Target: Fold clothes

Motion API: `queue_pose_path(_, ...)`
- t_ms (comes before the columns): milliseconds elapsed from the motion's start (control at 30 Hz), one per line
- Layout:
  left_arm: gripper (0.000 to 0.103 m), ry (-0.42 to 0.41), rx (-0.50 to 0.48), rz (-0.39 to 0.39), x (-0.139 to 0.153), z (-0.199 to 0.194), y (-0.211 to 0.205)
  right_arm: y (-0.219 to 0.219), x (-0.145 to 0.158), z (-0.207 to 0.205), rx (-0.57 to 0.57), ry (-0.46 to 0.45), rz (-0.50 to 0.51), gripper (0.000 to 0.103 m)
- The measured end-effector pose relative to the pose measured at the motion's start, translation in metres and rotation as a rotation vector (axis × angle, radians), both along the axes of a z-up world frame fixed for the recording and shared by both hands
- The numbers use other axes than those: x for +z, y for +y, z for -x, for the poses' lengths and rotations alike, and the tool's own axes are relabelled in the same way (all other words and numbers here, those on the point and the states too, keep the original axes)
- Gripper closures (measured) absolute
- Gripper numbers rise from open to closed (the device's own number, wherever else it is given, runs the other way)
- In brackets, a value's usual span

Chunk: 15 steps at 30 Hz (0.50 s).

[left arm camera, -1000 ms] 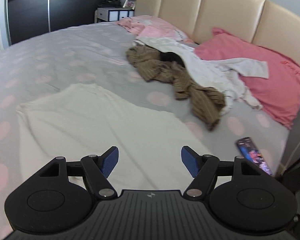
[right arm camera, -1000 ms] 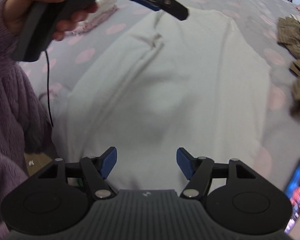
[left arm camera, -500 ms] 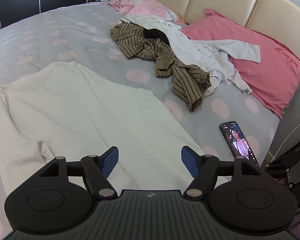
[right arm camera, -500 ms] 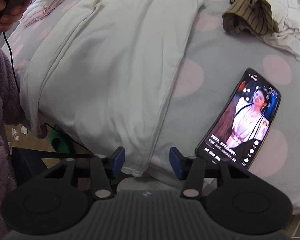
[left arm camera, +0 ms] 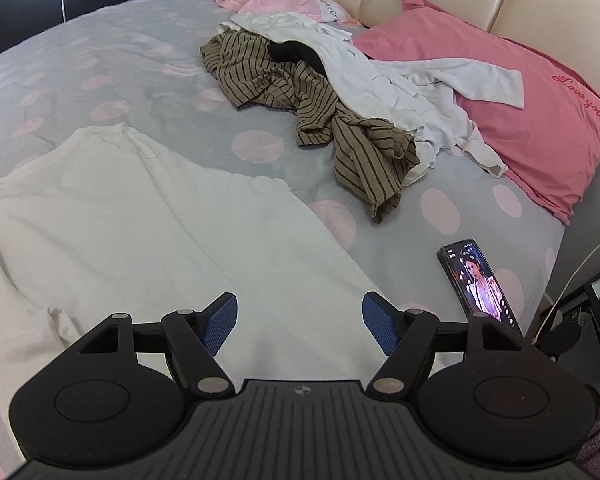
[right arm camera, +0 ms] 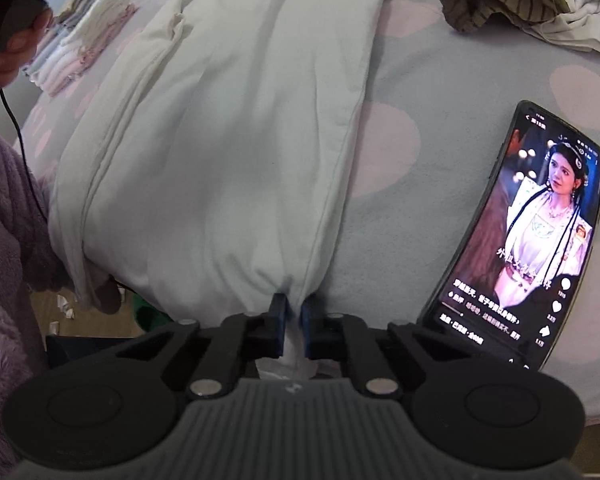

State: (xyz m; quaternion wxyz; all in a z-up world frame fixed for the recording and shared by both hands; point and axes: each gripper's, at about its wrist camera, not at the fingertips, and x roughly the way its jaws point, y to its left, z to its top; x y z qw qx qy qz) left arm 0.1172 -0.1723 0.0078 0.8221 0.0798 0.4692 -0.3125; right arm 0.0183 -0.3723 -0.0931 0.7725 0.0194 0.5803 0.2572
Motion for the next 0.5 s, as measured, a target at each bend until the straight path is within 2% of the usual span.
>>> queue_pose_path(133,0.035,0.053,0.015,-0.001,-0.004,-0.024,-0.017,0.012,0.012,0.000,-0.025,0.012,0.051,0.097)
queue_pose_path(267,0.036,0.114,0.051,-0.005,-0.009,-0.055,-0.040,0.030,0.029,0.005,0.039,-0.029,0.115,0.097)
queue_pose_path(367,0.037,0.163,0.087,-0.009,-0.013,-0.080,-0.060,0.047,0.044,0.008,0.096,-0.063,0.119,0.097)
queue_pose_path(500,0.039,0.183,0.130,-0.085,-0.021,-0.110,-0.084,0.064,0.059,0.010,0.154,-0.093,0.101,0.097)
